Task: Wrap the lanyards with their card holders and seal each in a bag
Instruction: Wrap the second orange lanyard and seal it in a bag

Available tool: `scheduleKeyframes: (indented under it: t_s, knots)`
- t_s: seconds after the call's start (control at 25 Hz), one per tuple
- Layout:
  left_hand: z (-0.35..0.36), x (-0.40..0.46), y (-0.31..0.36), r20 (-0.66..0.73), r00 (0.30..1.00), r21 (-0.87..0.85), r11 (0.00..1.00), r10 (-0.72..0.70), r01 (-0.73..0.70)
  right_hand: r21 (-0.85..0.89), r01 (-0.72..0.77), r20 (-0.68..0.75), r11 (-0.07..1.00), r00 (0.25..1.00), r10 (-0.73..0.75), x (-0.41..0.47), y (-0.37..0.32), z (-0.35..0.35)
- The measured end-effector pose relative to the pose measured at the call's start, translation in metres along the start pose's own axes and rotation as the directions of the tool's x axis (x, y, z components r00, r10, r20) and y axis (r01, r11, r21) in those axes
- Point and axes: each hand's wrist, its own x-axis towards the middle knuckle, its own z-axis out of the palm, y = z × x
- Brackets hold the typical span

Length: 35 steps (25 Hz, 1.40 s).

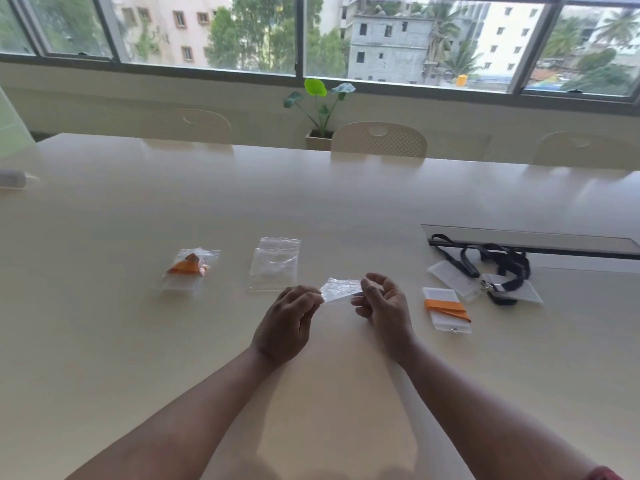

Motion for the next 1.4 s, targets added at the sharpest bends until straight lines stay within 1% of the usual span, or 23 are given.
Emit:
scheduleKeyframes:
  t_s: [0.08, 0.12, 0.16, 0.2, 0.24, 0.28, 0.32, 0.36, 0.4, 0.64, 0.76, 0.84, 0.92, 1.0, 1.08, 1.16, 1.28, 1.4]
  knots:
    - [0.017, 0.004, 0.019, 0.024, 0.999, -0.022, 1.0, 0.022, -0.021, -0.018, 0.002, -0.026, 1.0, 1.0, -0.003, -0.011, -0.001, -0.016]
    - [0.026, 0.006, 0.03, 0.03, 1.0, -0.034, 0.999, 0.008, -0.007, -0.041, 0.014, -0.06, 0.999, 0.998, -0.017, -0.017, -0.002, -0.022]
    - [0.035, 0.007, 0.044, 0.027, 0.999, -0.06, 0.997, -0.037, 0.038, -0.063, 0.034, -0.116, 0.997, 0.992, -0.041, -0.023, -0.004, -0.029]
    - [0.044, 0.007, 0.059, 0.018, 0.992, -0.117, 0.985, -0.124, 0.125, -0.077, 0.056, -0.177, 0.995, 0.982, -0.069, -0.028, -0.004, -0.035]
    - [0.05, 0.009, 0.075, 0.02, 0.969, -0.207, 0.947, -0.245, 0.244, -0.079, 0.076, -0.22, 0.994, 0.971, -0.092, -0.032, -0.006, -0.041]
    - [0.055, 0.01, 0.09, 0.045, 0.925, -0.313, 0.874, -0.377, 0.371, -0.071, 0.087, -0.234, 0.994, 0.967, -0.101, -0.035, -0.009, -0.044]
    - [0.06, 0.012, 0.102, 0.094, 0.87, -0.401, 0.782, -0.484, 0.478, -0.056, 0.086, -0.229, 0.995, 0.969, -0.097, -0.037, -0.01, -0.046]
    - [0.066, 0.014, 0.111, 0.14, 0.821, -0.449, 0.703, -0.554, 0.551, -0.035, 0.078, -0.211, 0.996, 0.974, -0.084, -0.038, -0.012, -0.048]
    - [0.07, 0.016, 0.117, 0.162, 0.785, -0.469, 0.653, -0.598, 0.595, -0.013, 0.067, -0.188, 0.998, 0.98, -0.069, -0.039, -0.013, -0.05]
    - [0.072, 0.022, 0.113, 0.153, 0.632, -0.493, 0.495, -0.76, 0.715, 0.05, 0.022, -0.058, 0.998, 0.998, -0.019, -0.037, -0.015, -0.055]
    - [0.07, 0.023, 0.105, 0.164, 0.589, -0.487, 0.454, -0.791, 0.746, 0.085, -0.007, 0.019, 0.996, 1.0, 0.006, -0.035, -0.013, -0.06]
    - [0.069, 0.021, 0.101, 0.184, 0.602, -0.445, 0.48, -0.777, 0.756, 0.098, -0.031, 0.105, 0.995, 0.994, 0.02, -0.033, -0.013, -0.063]
    - [0.071, 0.018, 0.1, 0.175, 0.64, -0.409, 0.537, -0.748, 0.738, 0.114, -0.048, 0.169, 0.992, 0.985, 0.028, -0.032, -0.014, -0.066]
    - [0.071, 0.018, 0.102, 0.16, 0.663, -0.401, 0.566, -0.731, 0.721, 0.143, -0.04, 0.148, 0.989, 0.989, 0.019, -0.03, -0.013, -0.068]
    - [0.072, 0.017, 0.102, 0.169, 0.67, -0.411, 0.566, -0.723, 0.714, 0.196, -0.039, 0.08, 0.98, 0.997, 0.024, -0.027, -0.01, -0.068]
    - [0.075, 0.014, 0.102, 0.172, 0.699, -0.417, 0.592, -0.694, 0.69, 0.238, -0.047, 0.011, 0.97, 0.999, 0.045, -0.027, -0.007, -0.067]
    - [0.076, 0.015, 0.101, 0.145, 0.772, -0.39, 0.681, -0.619, 0.62, 0.245, -0.058, -0.004, 0.968, 0.998, 0.061, -0.028, -0.009, -0.069]
    - [0.07, 0.017, 0.091, 0.132, 0.848, -0.238, 0.814, -0.513, 0.53, 0.239, -0.101, 0.072, 0.966, 0.994, 0.086, -0.031, -0.011, -0.078]
